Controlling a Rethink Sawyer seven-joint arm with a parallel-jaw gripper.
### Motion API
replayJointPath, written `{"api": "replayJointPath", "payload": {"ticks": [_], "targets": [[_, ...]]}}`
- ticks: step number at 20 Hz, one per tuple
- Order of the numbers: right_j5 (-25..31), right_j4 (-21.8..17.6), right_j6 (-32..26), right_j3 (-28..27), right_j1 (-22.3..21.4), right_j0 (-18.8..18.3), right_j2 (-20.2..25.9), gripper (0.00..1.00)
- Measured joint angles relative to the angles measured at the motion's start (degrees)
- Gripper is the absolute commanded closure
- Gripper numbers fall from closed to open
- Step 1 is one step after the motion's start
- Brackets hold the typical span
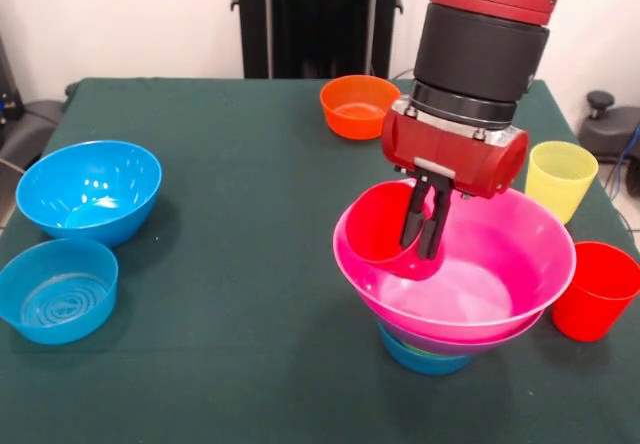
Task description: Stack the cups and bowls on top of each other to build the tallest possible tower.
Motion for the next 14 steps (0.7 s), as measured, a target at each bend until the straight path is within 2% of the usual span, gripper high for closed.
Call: {"api": "replayJointPath", "payload": {"ticks": [7, 14], "targets": [[-2.85, 0.58, 0.0, 0.0, 0.05, 0.15, -1.61, 1.0], [-4.84, 2.79, 0.0, -0.02, 1.29, 1.66, -5.36, 1.0]]}}
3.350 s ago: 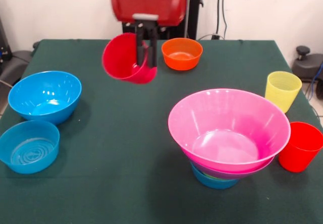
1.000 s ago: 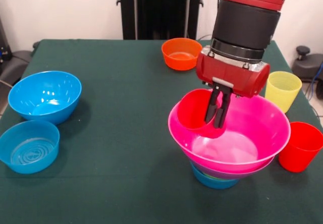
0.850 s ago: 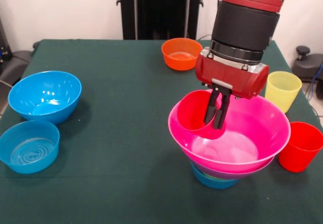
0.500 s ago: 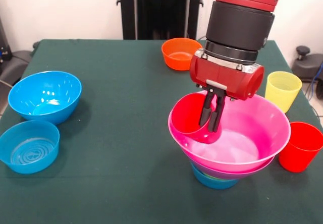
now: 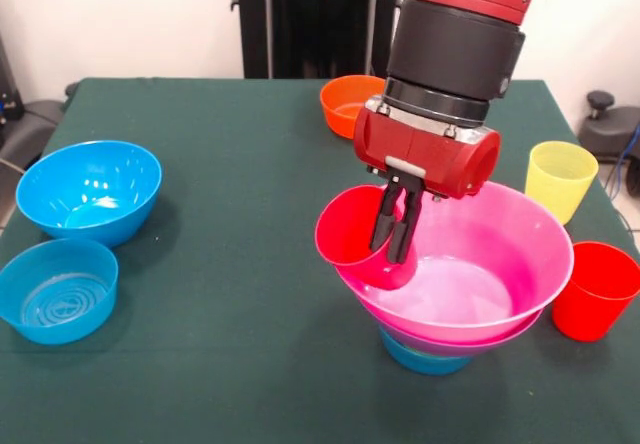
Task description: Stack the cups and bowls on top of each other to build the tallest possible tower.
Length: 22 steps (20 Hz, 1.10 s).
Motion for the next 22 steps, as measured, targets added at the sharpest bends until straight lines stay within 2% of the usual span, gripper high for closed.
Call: {"api": "replayJointPath", "payload": {"ticks": [19, 20, 22], "targets": [[-1.39, 7.36, 0.0, -0.02, 4.17, 7.5, -7.23, 1.0], [-1.39, 8.43, 0.0, -0.02, 4.51, 8.59, -8.4, 0.0], [-1.58, 8.93, 0.0, -0.02, 4.71, 9.17, -9.13, 0.0]]}}
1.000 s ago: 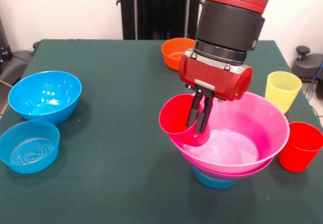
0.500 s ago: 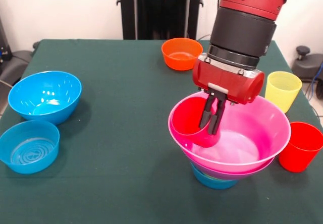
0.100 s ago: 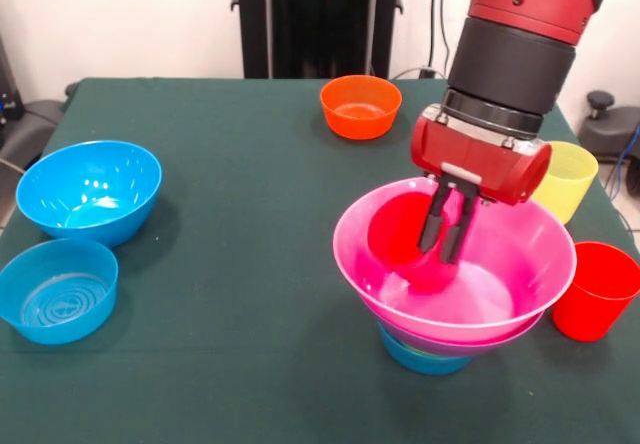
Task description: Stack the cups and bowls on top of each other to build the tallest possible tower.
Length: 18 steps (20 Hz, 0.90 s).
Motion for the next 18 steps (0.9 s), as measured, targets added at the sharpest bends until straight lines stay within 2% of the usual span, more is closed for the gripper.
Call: {"api": "replayJointPath", "payload": {"ticks": [7, 18], "targets": [[-1.26, 1.84, 0.0, -0.01, 0.78, 2.05, -3.0, 0.0], [-1.24, 3.08, 0.0, -0.01, 0.81, 1.78, -3.87, 0.0]]}}
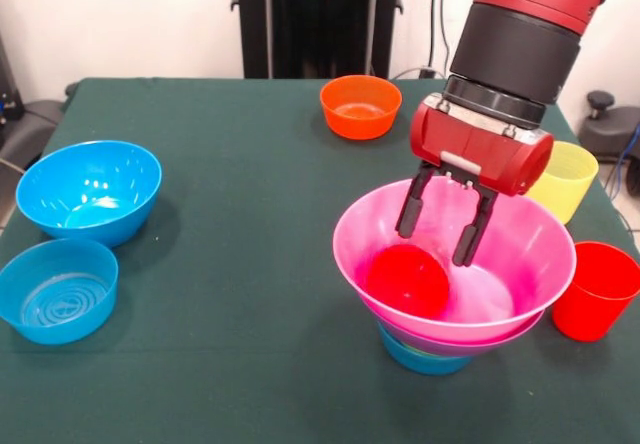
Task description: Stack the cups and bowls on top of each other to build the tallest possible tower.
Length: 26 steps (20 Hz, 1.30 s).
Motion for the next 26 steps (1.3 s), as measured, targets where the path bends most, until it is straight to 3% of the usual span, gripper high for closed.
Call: {"api": "replayJointPath", "payload": {"ticks": [26], "targets": [[0.01, 1.46, 0.0, 0.0, -0.12, -1.37, -0.01, 0.0]]}}
